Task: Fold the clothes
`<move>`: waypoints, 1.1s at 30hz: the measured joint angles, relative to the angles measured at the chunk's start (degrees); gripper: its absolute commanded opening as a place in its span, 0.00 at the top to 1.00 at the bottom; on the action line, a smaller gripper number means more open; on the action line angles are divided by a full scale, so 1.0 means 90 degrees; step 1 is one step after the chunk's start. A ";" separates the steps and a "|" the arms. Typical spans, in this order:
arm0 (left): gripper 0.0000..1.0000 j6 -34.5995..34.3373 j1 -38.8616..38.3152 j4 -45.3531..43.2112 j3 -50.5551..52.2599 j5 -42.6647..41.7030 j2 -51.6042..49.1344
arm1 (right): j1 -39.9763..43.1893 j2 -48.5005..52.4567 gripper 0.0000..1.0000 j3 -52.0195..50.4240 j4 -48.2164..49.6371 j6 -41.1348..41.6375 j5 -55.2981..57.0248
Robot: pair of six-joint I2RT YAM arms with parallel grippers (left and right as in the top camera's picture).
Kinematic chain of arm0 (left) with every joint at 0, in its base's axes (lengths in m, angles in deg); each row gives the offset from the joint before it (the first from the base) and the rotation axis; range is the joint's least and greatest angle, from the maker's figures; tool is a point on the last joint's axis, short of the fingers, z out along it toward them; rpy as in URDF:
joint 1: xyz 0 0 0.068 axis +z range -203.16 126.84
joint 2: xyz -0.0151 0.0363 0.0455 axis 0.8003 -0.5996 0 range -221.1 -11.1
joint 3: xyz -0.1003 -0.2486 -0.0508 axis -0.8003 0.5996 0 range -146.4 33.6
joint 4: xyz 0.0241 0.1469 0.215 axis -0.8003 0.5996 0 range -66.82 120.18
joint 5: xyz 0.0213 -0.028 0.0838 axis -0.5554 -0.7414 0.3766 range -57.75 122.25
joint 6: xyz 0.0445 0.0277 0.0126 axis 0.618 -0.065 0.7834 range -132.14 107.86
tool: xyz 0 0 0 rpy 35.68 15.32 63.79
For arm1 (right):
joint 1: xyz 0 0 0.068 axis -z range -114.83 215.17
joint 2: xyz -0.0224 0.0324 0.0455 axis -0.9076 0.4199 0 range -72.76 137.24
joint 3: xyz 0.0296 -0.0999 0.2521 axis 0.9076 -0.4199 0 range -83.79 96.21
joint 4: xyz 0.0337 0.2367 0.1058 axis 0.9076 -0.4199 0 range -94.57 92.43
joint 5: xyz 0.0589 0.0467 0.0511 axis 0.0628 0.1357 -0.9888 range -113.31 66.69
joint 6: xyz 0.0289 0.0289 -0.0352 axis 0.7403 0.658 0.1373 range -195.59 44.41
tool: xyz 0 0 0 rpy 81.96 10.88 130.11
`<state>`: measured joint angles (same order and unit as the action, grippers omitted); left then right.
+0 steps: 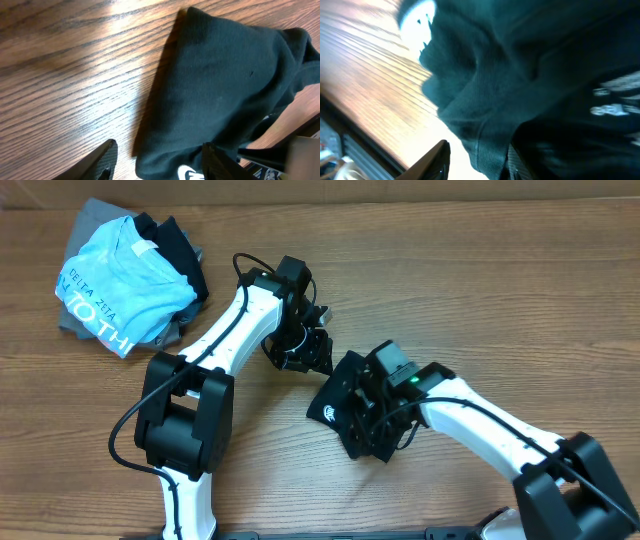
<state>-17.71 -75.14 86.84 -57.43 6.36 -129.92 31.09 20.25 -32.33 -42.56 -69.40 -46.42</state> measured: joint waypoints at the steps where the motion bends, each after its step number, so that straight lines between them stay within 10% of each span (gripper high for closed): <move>1: 0.44 0.0000 0.0000 0.0000 0.0000 0.0002 0.0000 | -0.0051 0.0066 0.85 0.0000 0.0010 -0.0046 0.0070; 3: 0.44 0.0000 0.0000 0.0000 0.0000 0.0002 0.0000 | -0.0102 0.0182 0.96 -0.0007 -0.0017 -0.0039 0.0182; 20: 0.37 0.0053 0.0000 -0.0027 0.0000 0.0121 0.0000 | 0.0272 -0.0967 0.94 0.0682 -0.2140 0.0330 0.1151; 24: 0.36 0.0126 0.0000 -0.0029 0.0000 0.0146 0.0000 | 0.0316 -0.0981 0.41 0.0680 -0.2543 0.0731 0.1316; 33: 0.34 0.0146 0.0000 -0.0058 0.0000 0.0172 0.0000 | 0.0663 -0.0981 0.39 0.0636 -0.1175 0.1715 0.1953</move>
<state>-16.39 -75.14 86.31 -57.43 7.91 -129.92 37.06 11.42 -26.60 -53.14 -53.97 -28.85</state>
